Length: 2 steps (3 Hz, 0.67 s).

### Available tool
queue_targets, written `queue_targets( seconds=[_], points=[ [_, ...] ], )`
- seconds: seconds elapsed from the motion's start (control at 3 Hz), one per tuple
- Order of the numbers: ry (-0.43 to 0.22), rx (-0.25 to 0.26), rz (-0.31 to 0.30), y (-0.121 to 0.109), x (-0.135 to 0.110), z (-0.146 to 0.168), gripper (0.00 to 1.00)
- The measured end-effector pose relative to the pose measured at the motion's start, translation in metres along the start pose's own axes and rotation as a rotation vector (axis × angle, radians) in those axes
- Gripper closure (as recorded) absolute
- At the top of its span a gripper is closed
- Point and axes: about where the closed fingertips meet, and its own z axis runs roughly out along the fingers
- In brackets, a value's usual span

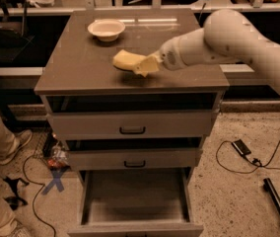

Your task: Place sponge into bottom drawer

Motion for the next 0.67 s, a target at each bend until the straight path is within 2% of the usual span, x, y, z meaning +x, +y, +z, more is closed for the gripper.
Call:
queue_targets(
  seconds=[0.33, 0.67],
  points=[
    [0.024, 0.137, 0.058, -0.004, 0.04, -0.098, 1.0],
    [0.058, 0.205, 0.131, -0.007, 0.074, -0.14, 1.0]
  ],
)
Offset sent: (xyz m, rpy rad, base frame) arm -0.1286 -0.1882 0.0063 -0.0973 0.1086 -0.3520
